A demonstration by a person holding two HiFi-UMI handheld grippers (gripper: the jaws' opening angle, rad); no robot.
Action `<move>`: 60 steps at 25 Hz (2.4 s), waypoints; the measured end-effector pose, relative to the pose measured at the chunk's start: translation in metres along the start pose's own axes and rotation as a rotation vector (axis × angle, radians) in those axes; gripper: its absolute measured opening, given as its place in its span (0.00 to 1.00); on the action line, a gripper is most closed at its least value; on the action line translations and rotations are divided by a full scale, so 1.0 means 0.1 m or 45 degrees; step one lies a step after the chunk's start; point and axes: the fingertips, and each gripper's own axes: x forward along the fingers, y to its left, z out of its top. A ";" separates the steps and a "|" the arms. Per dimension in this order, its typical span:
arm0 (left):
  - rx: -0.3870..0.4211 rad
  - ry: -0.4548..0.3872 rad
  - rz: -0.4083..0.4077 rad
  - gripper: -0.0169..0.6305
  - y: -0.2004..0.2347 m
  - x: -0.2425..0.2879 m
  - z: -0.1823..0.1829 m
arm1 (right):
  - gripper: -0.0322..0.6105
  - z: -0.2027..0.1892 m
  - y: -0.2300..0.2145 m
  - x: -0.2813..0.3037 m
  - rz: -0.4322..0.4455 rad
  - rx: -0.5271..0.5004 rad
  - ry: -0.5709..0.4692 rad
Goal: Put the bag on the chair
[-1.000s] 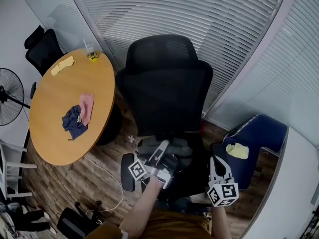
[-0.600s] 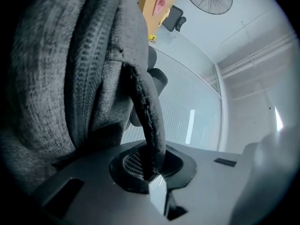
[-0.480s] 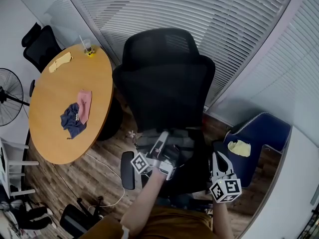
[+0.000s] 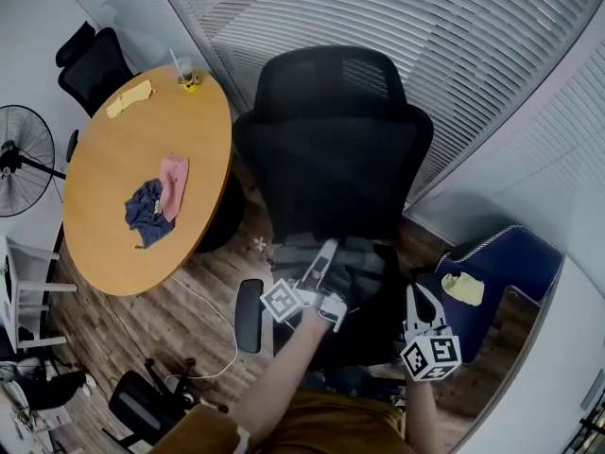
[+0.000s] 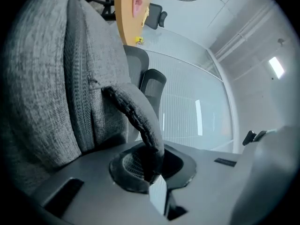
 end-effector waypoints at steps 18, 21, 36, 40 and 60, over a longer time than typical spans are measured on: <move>0.018 -0.020 0.038 0.07 0.20 0.23 0.20 | 0.07 -0.09 0.12 0.39 0.084 0.013 0.054; 0.016 -0.028 0.040 0.07 0.24 0.34 0.23 | 0.07 -0.07 0.08 0.40 0.076 0.018 0.058; 0.022 -0.053 0.059 0.08 0.42 0.70 0.38 | 0.07 0.00 -0.01 0.46 0.077 0.029 0.059; 0.014 -0.051 0.070 0.08 0.44 0.71 0.40 | 0.07 0.01 0.00 0.48 0.076 0.021 0.066; 0.493 0.349 0.246 0.29 0.05 0.17 -0.01 | 0.07 0.34 0.42 0.08 0.067 -0.068 -0.070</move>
